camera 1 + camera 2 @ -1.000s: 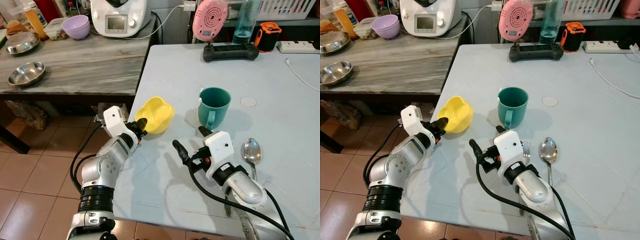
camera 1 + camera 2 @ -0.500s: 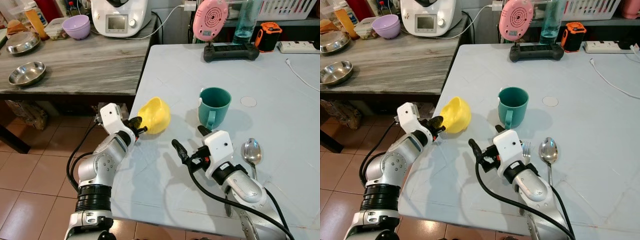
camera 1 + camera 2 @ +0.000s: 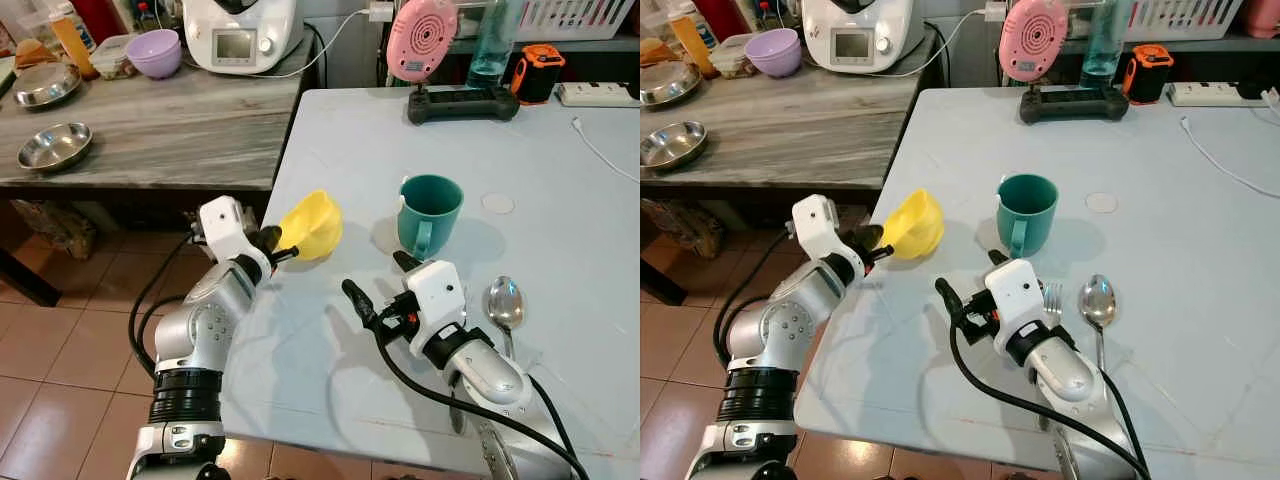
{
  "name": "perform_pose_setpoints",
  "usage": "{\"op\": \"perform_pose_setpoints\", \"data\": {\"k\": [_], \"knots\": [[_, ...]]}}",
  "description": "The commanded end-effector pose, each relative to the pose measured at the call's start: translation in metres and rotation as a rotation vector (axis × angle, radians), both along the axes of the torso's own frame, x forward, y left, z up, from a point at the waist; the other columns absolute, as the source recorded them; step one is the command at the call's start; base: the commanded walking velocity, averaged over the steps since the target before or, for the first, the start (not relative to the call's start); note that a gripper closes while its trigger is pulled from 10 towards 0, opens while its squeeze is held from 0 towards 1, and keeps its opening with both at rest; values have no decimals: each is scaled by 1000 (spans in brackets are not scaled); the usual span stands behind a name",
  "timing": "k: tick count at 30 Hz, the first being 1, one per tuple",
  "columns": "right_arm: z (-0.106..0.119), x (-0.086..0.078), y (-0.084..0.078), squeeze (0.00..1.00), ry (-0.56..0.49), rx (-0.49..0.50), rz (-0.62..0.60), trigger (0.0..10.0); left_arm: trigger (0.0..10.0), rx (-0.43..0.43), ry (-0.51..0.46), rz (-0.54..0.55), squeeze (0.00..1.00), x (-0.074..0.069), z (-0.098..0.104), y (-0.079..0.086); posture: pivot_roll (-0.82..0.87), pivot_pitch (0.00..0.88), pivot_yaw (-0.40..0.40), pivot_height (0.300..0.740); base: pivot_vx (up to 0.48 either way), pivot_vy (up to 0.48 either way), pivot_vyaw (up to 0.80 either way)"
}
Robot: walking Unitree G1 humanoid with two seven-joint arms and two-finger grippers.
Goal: Setting the table
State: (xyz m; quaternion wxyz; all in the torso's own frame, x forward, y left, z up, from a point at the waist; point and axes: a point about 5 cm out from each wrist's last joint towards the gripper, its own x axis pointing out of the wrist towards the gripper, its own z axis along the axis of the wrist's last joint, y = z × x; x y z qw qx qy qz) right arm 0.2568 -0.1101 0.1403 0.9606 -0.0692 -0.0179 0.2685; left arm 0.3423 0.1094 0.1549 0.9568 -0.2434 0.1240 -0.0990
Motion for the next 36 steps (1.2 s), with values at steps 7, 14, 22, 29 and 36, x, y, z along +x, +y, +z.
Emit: {"op": "perform_pose_setpoints", "data": {"k": [7, 14, 22, 29, 36], "knots": [[0, 2, 4, 0, 3, 0, 23, 10000, 0, 129, -181, -41, 0, -4, 30, -5, -136, 104, 112, 740, 0, 0, 0], [-1, 3, 6, 0, 4, -2, 33, 10000, 0, 162, -251, -149, 0, -15, 32, -24, -131, 103, 110, 740, 0, 0, 0], [-1, 3, 5, 1000, 1, -2, 31, 10000, 10000, 149, -331, -182, 1000, -23, 32, -25, -134, 103, 110, 740, 0, 0, 0], [-1, 3, 5, 1000, -5, -2, 29, 10000, 10000, 172, -310, -150, 1000, -25, 23, -17, -129, 103, 107, 740, 0, 0, 0], [-1, 3, 7, 1000, -9, 0, 40, 10000, 10000, 174, -223, -147, 1000, -20, 10, -14, -130, 105, 112, 740, 0, 0, 0]]}}
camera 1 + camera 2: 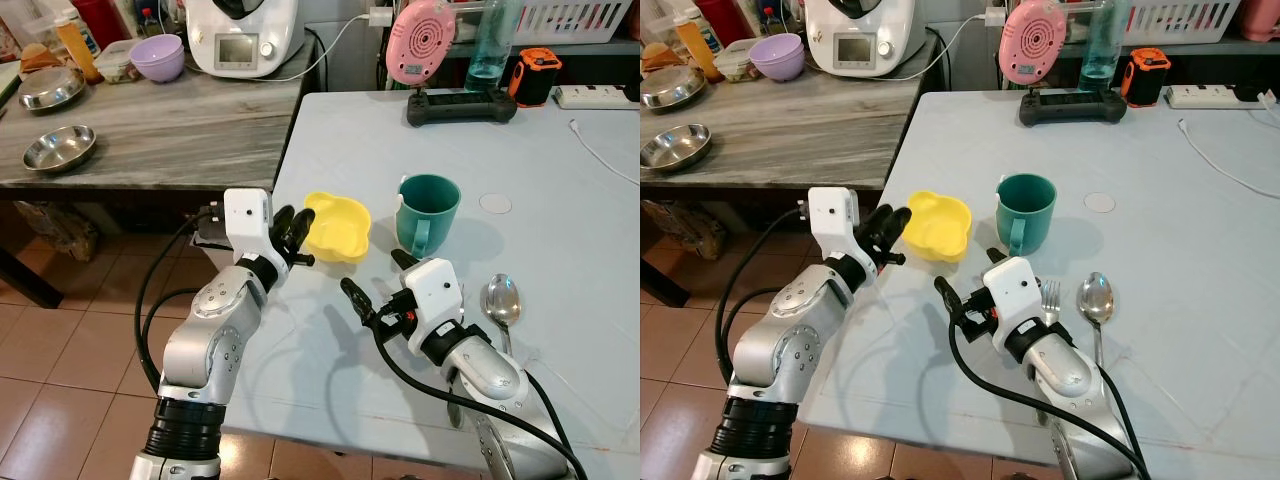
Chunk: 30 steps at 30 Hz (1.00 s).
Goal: Setting the table
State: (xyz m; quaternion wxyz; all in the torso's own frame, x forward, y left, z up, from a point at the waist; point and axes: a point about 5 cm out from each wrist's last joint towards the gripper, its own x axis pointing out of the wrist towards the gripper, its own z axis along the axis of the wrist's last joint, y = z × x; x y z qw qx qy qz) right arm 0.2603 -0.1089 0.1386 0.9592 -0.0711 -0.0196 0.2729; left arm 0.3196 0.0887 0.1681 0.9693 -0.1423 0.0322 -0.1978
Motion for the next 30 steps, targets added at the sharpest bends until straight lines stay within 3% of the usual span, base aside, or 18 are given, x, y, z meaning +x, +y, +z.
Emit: {"op": "perform_pose_setpoints", "data": {"k": [1, 5, 11, 18, 24, 26, 27, 28, 30], "knots": [[1, -1, 6, 1000, -5, 3, 30, 10000, 10000, 21, 30, 31, 1000, 4, -5, 7, -131, 106, 113, 740, 0, 0, 0], [0, -2, 6, 1000, -6, 3, 29, 10000, 10000, 28, 94, 88, 1000, 12, -13, 15, -138, 109, 116, 740, 0, 0, 0], [0, -4, 5, 1000, -9, 4, 21, 10000, 10000, -60, 124, 157, 1000, 24, -5, 19, -146, 113, 124, 740, 0, 0, 0], [-1, -5, 6, 1000, -8, 6, 19, 10000, 10000, -170, 155, 142, 1000, 30, 3, 9, -147, 115, 129, 740, 0, 0, 0], [-1, -5, 6, 1000, -6, 7, 19, 10000, 10000, -180, 158, 126, 1000, 31, 6, 6, -147, 116, 131, 740, 0, 0, 0], [-1, -6, 7, 1000, -6, 7, 20, 10000, 10000, -149, 189, 105, 1000, 30, 0, 3, -147, 118, 133, 740, 0, 0, 0], [-1, -6, 7, 867, -6, 6, 20, 10000, 10000, -134, 213, 96, 1000, 28, -4, 2, -147, 118, 134, 740, 0, 0, 0], [-1, -6, 7, 867, -6, 6, 20, 10000, 10000, -126, 229, 91, 1000, 28, -7, 1, -147, 118, 134, 740, 0, 0, 0], [-2, -6, 7, 0, -5, 5, 21, 10000, 10000, -129, 254, 70, 1000, 25, -12, -1, -148, 120, 136, 740, 0, 0, 0]]}}
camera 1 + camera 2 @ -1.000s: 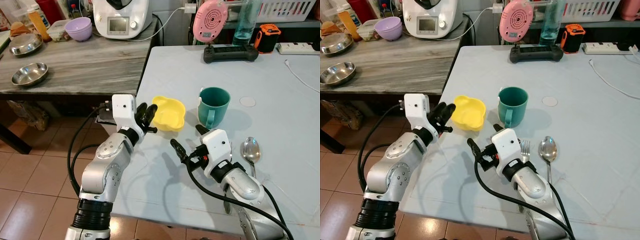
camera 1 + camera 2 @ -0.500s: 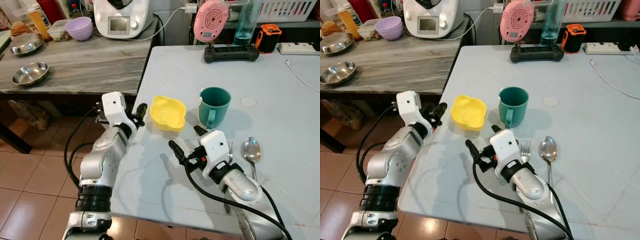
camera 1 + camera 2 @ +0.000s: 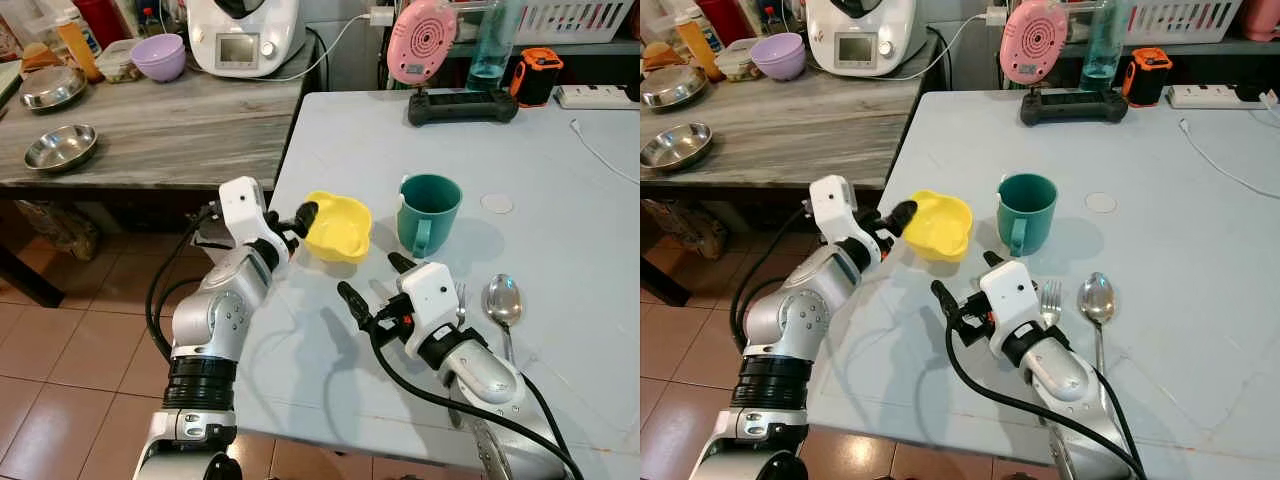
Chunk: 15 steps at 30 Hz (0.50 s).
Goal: Setting the table
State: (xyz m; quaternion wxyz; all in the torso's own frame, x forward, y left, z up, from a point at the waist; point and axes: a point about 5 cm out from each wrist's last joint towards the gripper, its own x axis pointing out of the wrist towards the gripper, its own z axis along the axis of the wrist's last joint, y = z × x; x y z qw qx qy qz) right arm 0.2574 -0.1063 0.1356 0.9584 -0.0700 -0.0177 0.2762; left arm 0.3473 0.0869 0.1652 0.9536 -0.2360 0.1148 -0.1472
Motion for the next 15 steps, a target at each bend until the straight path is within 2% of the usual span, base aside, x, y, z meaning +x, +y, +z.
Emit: {"op": "perform_pose_setpoints", "data": {"k": [1, 2, 15], "knots": [[1, -4, 4, 0, -10, 5, 16, 10000, 10000, 27, 55, -17, 212, -3, -12, 0, -149, 120, 136, 740, 0, 0, 0], [1, -4, 5, 0, -10, 5, 17, 10000, 10000, 28, 62, -16, 0, -3, -13, 0, -149, 120, 137, 740, 0, 0, 0], [1, -5, 6, 0, -7, 7, 24, 10000, 10000, 31, 111, -17, 0, 0, -18, 2, -153, 123, 143, 740, 0, 0, 0]]}}
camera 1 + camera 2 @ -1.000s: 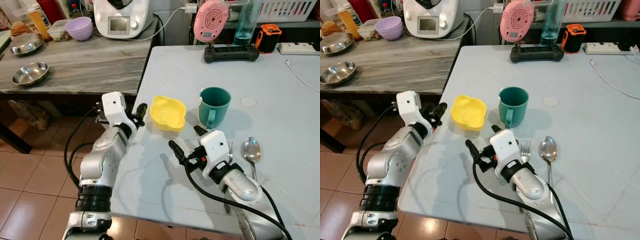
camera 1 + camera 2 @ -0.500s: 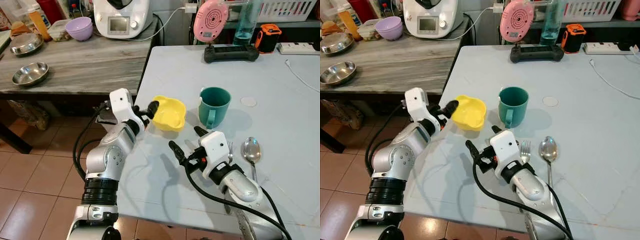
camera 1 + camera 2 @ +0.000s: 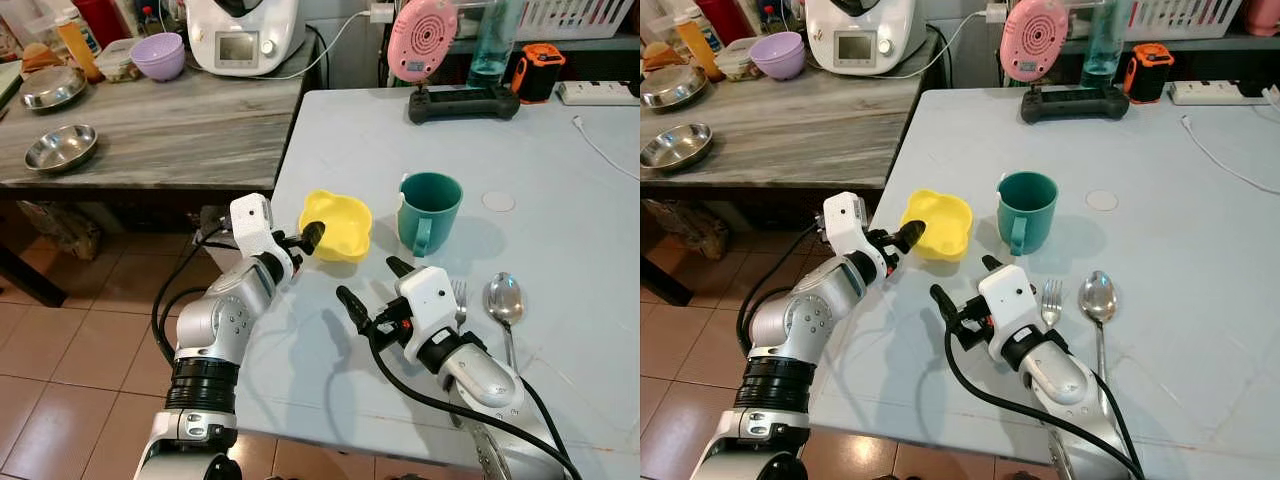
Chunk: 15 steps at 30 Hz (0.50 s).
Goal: Setting the table
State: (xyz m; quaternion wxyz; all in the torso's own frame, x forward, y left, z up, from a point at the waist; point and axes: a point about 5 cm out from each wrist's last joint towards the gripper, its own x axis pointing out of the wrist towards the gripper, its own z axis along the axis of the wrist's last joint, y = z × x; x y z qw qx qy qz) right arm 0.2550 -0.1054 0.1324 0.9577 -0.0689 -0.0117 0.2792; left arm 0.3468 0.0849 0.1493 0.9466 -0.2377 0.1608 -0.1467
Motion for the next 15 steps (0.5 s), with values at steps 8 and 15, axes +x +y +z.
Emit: {"op": "perform_pose_setpoints", "data": {"k": [8, 15], "knots": [[5, -3, 5, 0, -21, 12, 15, 10000, 2824, 61, 31, 38, 0, 4, -5, 11, -153, 121, 146, 740, 0, 0, 0], [4, -3, 6, 0, -18, 13, 18, 10000, 0, 31, 63, 18, 0, 3, -7, 7, -148, 118, 146, 740, 0, 0, 0]]}}
